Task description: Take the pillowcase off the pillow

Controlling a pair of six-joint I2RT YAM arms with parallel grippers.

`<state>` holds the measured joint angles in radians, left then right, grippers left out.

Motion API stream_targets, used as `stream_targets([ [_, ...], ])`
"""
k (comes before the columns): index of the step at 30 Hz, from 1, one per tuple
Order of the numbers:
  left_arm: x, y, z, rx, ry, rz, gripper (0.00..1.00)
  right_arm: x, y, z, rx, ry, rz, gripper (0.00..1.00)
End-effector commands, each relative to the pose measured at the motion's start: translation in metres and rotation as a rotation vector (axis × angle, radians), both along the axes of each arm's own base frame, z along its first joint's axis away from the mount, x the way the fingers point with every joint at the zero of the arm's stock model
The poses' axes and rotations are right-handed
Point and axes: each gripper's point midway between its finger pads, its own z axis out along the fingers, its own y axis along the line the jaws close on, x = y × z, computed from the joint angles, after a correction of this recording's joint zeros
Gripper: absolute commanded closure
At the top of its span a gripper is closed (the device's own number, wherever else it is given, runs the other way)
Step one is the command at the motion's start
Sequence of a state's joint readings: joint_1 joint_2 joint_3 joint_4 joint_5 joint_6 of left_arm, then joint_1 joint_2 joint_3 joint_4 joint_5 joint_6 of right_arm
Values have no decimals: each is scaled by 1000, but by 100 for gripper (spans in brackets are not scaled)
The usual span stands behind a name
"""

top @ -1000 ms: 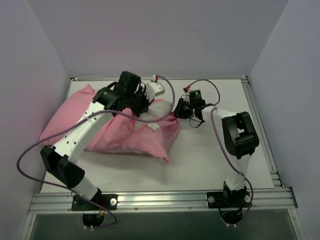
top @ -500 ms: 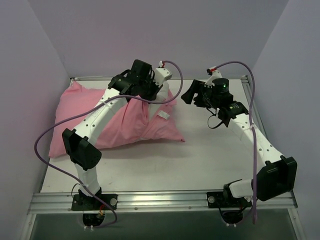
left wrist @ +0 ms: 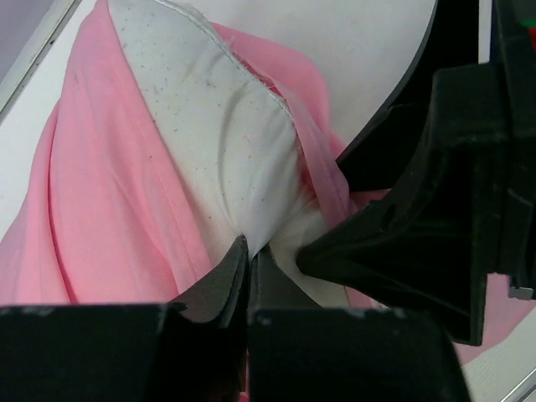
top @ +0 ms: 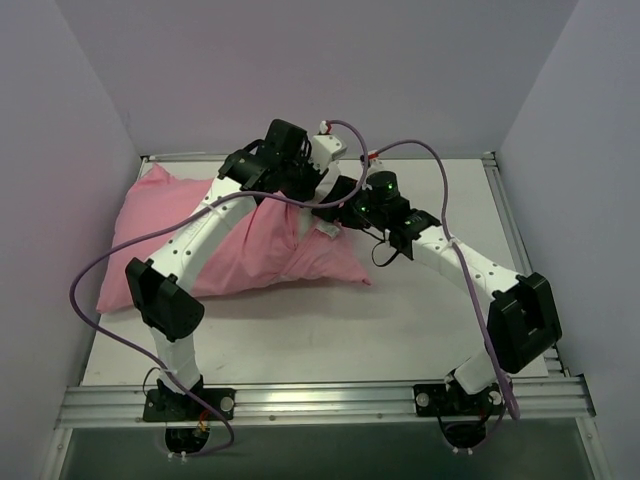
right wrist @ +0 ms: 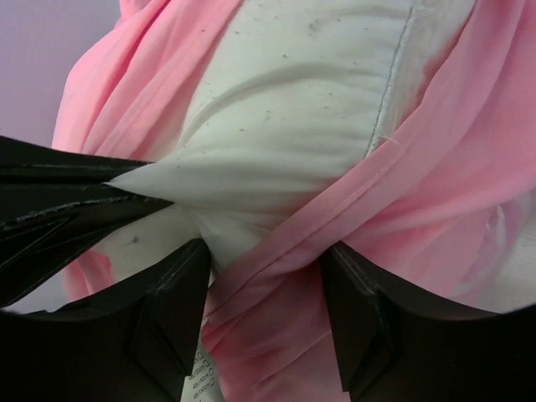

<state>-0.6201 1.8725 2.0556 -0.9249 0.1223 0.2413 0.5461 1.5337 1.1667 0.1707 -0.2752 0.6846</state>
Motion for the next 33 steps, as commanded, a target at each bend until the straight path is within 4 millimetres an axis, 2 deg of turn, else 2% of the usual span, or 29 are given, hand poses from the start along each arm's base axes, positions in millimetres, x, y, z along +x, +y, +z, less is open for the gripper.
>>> stream_targets([
  [1,14,-6,69,-128,-174,40,98,12,6,12,57,-22,-57,48],
  [3,26,1,70,-104,-208,85,98,-1,4,-1,37,15,-49,50],
  [4,37,12,79,-89,-248,127,98,-9,4,-5,26,19,-44,50],
  [5,48,17,76,-63,-266,158,98,-16,0,0,25,10,-45,51],
  [6,55,22,77,-47,-285,186,98,-24,-5,-13,1,31,-45,51],
  [7,63,26,85,-51,-311,211,98,-29,-9,-17,-7,37,-47,54],
  [9,75,32,82,-61,-303,244,98,-38,-15,-24,-22,51,-48,70],
  [10,77,32,92,-81,-314,248,98,-44,-19,-40,-44,77,-42,77],
  [11,77,32,94,-89,-316,246,98,-47,-16,-44,-41,84,-17,89],
  [13,79,35,105,-97,-344,258,98,-51,-17,-60,-54,121,13,98],
  [17,91,65,135,-106,-422,326,98,-58,-30,-78,-97,167,9,100],
  [18,99,85,141,-110,-433,368,98,-58,-37,-82,-112,172,-6,100],
  [19,103,95,147,-125,-441,394,98,-61,-41,-88,-127,178,-14,100],
  [20,106,104,151,-132,-450,413,98,-68,-49,-100,-147,203,-21,100],
  [22,112,124,165,-136,-485,450,98,-75,-56,-113,-155,231,-29,100],
  [23,112,130,170,-139,-497,458,98,-78,-59,-116,-150,235,-33,100],
  [24,111,134,177,-148,-513,465,98,-85,-63,-128,-159,259,-32,100],
  [27,97,128,189,-210,-497,410,98,-78,-64,-137,-144,249,-31,100],
  [28,87,111,190,-260,-465,336,98,-72,-62,-135,-126,240,-21,100],
  [30,65,97,201,-309,-457,270,98,-56,-50,-135,-106,211,12,100],
  [31,59,87,186,-311,-407,232,98,-43,-36,-113,-60,162,59,100],
  [32,44,76,191,-328,-407,194,98,-35,-28,-107,-46,142,88,100],
  [33,34,65,181,-329,-369,156,98,-21,-23,-80,-44,75,112,87],
])
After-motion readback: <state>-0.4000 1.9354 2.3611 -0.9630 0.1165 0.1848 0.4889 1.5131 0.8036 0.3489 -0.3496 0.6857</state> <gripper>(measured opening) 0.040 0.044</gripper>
